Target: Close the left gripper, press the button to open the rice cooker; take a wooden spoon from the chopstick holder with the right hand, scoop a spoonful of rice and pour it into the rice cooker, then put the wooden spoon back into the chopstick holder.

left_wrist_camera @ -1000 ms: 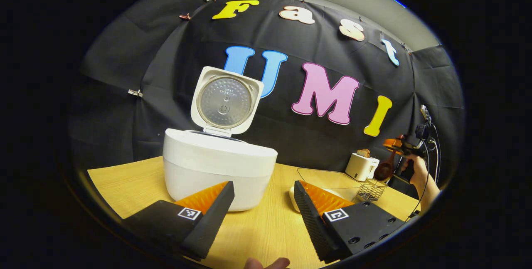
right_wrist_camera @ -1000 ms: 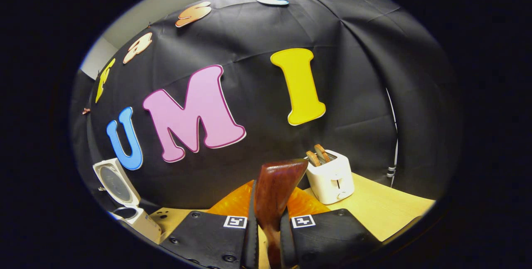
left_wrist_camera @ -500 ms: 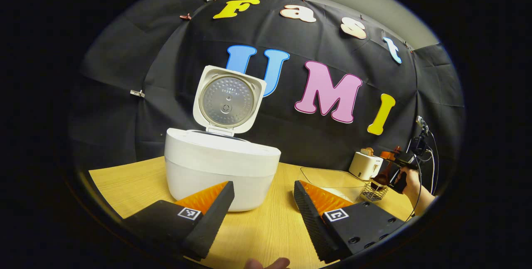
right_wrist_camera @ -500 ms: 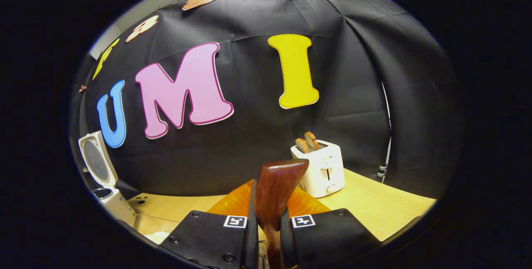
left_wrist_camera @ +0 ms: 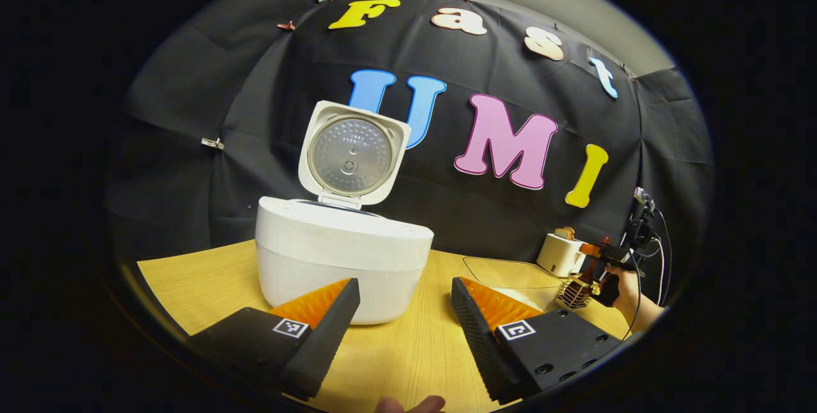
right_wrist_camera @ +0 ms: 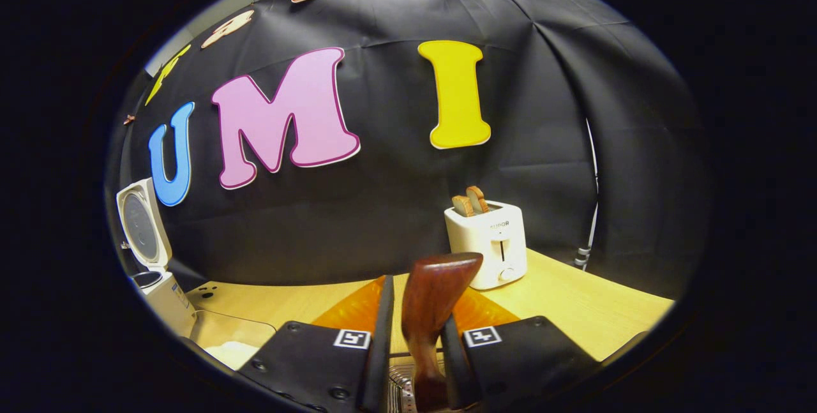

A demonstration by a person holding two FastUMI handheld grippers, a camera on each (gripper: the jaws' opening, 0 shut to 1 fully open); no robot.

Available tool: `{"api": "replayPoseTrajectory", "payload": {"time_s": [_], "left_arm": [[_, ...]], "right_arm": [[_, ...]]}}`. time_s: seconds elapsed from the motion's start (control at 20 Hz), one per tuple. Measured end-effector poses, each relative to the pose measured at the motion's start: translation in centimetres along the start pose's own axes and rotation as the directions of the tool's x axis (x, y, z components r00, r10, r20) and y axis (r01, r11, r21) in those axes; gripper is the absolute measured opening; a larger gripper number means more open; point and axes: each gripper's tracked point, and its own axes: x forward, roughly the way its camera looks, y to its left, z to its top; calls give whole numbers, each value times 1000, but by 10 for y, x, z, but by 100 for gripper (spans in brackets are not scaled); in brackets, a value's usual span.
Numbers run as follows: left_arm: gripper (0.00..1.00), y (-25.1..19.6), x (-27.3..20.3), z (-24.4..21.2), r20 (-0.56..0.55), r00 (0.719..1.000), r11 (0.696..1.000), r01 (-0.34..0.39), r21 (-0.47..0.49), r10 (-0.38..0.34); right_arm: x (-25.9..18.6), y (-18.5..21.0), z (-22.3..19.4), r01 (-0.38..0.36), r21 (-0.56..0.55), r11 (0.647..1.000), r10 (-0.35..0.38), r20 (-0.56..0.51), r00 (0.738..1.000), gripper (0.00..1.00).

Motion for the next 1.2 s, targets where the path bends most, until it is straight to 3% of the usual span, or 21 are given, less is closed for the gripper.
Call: {"api": "replayPoseTrajectory", "payload": {"time_s": [0.2, 0.25, 0.35, 0.55, 0.95, 1.2], "left_arm": [[92, -6, -1, 0, -1, 1000, 1000, 9, -1, -9], [92, -7, -1, 1, 0, 1000, 1000, 10, 0, -10], [92, -8, -3, 2, 2, 1000, 1000, 12, 3, -12], [92, -10, -4, 4, 6, 1000, 1000, 11, 11, -11], [92, -21, 0, 11, 11, 1000, 999, 25, 27, -25], [92, -21, 13, 47, 51, 998, 998, 35, 60, -38]], "right_arm": [[-8, -3, -3, 13, -24, 1000, -13, -22, 1000, 82], [-10, -4, -5, 15, -19, 1000, -15, -32, 999, 79], [-15, -6, -9, 16, -1, 1000, -16, -47, 999, 88], [-29, -14, -12, 23, 24, 999, -21, -64, 998, 93], [-87, -26, 11, -5, 30, 1000, 5, 5, 1000, 93], [-126, -24, 14, -44, 39, 998, 42, 34, 999, 93]]}}
